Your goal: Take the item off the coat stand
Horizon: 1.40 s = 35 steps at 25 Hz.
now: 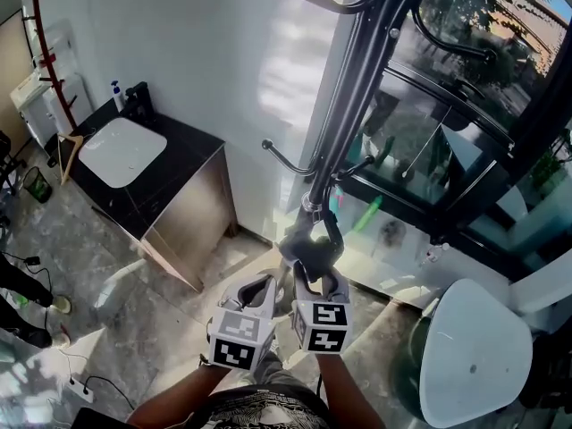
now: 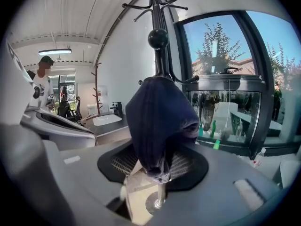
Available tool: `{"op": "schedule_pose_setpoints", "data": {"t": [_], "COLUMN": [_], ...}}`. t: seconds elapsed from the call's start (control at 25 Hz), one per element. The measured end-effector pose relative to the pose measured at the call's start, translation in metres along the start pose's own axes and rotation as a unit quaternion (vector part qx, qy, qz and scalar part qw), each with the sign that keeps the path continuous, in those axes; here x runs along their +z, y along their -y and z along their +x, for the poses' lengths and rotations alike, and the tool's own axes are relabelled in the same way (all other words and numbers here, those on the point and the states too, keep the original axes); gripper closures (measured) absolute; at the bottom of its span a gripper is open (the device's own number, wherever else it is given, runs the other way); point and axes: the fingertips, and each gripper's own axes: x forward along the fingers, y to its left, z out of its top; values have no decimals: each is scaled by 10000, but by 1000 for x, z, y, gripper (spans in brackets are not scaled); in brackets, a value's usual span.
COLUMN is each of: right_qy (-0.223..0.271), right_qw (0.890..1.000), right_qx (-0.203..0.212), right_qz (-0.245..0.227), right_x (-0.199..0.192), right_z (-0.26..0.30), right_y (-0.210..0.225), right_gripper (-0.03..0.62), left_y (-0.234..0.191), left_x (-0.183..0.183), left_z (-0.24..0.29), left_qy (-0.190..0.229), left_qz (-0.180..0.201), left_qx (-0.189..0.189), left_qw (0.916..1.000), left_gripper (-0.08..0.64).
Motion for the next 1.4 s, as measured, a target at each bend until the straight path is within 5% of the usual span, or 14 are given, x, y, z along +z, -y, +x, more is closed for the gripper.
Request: {"op": "schedule_pose_setpoints", "data": {"t": [0.12, 0.28, 1.4], "right_qy": [-12, -69, 779], "right_qw": [9999, 9995, 9954], "right_qx": [-135, -275, -554], "right_qz": [-18, -135, -77], "right_x": [0, -2, 24], "right_z": [5, 3, -69], "right_y": [4, 10, 4], "right_gripper": [453, 562, 574], "left_y": [-3, -4, 22], "left_x": [1, 1, -3], "left_z": [3, 4, -33], "left_qy": [-2, -11, 184], "left_qz": [-16, -22, 145], "left_qx": [15, 10, -34], "left_qw": [10000, 10000, 9997], "left_gripper": [558, 558, 558]}}
